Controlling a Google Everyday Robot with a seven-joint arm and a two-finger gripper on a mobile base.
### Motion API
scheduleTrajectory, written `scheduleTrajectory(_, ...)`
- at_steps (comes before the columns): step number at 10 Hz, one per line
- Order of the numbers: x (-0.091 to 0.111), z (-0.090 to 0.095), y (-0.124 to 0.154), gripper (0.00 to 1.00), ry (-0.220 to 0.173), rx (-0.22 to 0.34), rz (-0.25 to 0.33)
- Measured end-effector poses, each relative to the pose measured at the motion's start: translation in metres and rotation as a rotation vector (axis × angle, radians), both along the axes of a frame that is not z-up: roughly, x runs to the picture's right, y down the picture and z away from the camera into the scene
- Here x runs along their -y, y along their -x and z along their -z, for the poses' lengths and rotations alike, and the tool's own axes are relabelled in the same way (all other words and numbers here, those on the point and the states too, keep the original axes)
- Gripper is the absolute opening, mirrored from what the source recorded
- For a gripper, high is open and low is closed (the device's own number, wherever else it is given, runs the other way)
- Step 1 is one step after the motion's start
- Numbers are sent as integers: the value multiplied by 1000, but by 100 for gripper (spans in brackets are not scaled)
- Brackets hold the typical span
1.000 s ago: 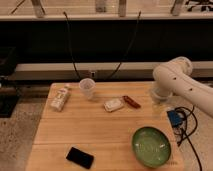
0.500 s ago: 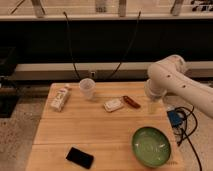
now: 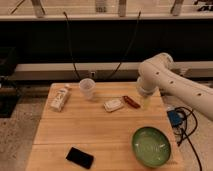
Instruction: Wipe the white sponge on the table
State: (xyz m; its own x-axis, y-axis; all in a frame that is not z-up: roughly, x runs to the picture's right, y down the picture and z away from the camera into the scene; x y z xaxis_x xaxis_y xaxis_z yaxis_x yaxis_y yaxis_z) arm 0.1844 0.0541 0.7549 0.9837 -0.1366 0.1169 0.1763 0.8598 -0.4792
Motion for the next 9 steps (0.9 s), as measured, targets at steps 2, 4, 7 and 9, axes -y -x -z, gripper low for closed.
scheduleTrajectory(2, 1, -11, 11, 80, 4, 15, 21)
scheduleTrajectory(4, 4, -29, 27, 80, 9, 38, 49)
scheduleTrajectory(7, -2, -44, 37, 80, 32, 58, 80)
scheduleTrajectory(9, -9, -61, 49, 80, 45, 72, 98)
